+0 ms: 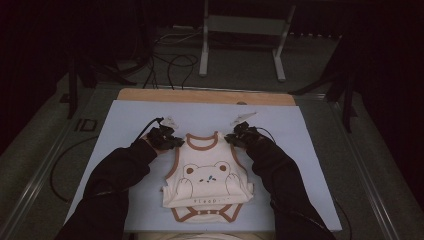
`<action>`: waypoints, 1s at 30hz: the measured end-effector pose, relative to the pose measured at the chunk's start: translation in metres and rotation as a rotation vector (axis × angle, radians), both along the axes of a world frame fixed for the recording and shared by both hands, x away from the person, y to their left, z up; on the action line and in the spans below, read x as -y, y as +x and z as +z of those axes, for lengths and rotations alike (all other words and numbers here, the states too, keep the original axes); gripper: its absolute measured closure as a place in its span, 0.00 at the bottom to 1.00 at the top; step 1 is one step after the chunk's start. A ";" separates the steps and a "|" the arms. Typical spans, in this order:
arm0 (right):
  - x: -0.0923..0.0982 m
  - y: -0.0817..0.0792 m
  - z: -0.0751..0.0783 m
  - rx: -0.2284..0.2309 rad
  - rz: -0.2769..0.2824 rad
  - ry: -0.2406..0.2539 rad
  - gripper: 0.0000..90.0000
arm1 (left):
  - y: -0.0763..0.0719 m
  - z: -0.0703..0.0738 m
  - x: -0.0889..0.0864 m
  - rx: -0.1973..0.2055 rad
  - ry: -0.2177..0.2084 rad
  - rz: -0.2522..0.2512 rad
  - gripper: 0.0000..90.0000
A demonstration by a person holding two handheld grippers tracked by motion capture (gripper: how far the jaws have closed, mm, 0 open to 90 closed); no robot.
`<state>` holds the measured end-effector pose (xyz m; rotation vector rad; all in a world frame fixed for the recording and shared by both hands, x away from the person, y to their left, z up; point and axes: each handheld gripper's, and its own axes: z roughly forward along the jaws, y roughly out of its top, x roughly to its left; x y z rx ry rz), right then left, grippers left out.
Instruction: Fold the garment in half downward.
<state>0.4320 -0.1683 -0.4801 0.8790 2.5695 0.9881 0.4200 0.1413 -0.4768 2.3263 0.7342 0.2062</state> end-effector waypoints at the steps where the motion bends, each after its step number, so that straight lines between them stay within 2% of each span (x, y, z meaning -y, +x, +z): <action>1: 0.001 0.000 0.002 -0.001 -0.004 0.002 0.92 | 0.001 0.002 0.000 0.000 -0.002 -0.003 0.96; 10: 0.003 0.004 0.017 0.040 -0.016 0.028 0.92 | 0.002 0.021 -0.001 0.043 -0.035 0.010 0.96; 20: 0.002 0.009 0.045 0.109 -0.026 0.046 0.92 | 0.005 0.045 -0.001 0.092 -0.046 0.008 0.96; 30: 0.002 0.017 0.065 0.137 -0.033 0.055 0.92 | 0.011 0.065 -0.002 0.128 -0.055 0.021 0.96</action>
